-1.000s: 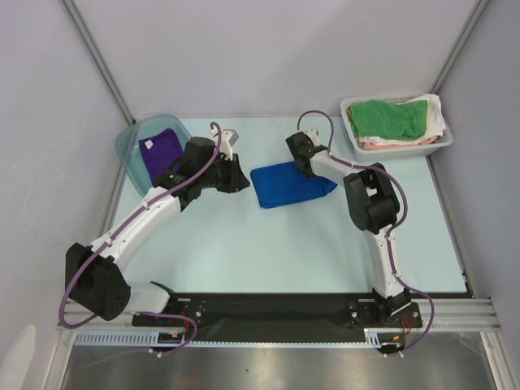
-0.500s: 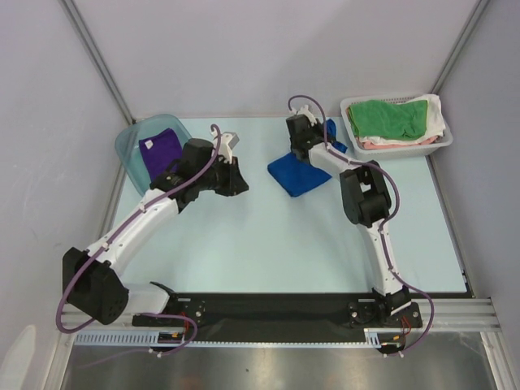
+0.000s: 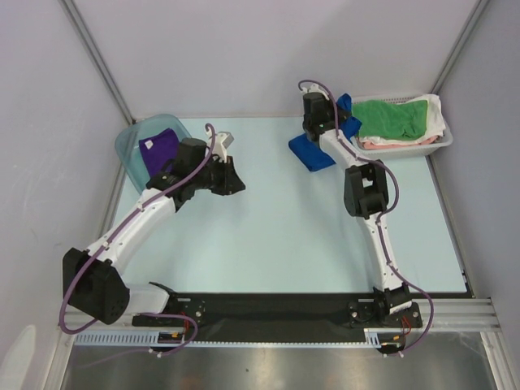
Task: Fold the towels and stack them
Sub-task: Neatly place the folded towel into the bin
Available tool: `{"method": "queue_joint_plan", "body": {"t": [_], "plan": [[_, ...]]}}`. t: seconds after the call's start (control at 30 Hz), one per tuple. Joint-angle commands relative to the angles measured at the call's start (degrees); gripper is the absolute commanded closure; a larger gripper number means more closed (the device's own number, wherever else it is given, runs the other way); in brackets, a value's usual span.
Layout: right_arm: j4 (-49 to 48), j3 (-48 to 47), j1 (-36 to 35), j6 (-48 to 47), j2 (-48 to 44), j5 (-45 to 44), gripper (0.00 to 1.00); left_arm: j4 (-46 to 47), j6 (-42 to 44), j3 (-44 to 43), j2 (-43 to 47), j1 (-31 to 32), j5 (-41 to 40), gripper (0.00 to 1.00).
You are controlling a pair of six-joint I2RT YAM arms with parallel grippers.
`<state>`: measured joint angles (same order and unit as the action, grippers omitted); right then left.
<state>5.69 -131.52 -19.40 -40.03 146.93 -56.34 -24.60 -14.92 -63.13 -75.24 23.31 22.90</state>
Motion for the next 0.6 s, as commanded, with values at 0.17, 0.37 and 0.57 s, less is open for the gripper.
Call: {"method": "queue_joint_plan", "body": {"t": [0.17, 0.37, 0.57], "plan": [[-1.8, -2.1, 4.4, -3.6, -6.8, 1.5, 1.0, 2.8, 0.4, 0.8, 0.0, -1.2, 3.8, 0.83], [-0.6, -3.2, 6.5, -3.0, -9.8, 3.1, 1.0, 3.8, 0.0, 2.0, 0.1, -1.7, 5.1, 0.83], [-0.8, -4.4, 7.4, -2.2, -12.7, 4.7, 1.0, 4.6, -0.6, 2.7, -0.3, -1.9, 7.0, 0.84]]}}
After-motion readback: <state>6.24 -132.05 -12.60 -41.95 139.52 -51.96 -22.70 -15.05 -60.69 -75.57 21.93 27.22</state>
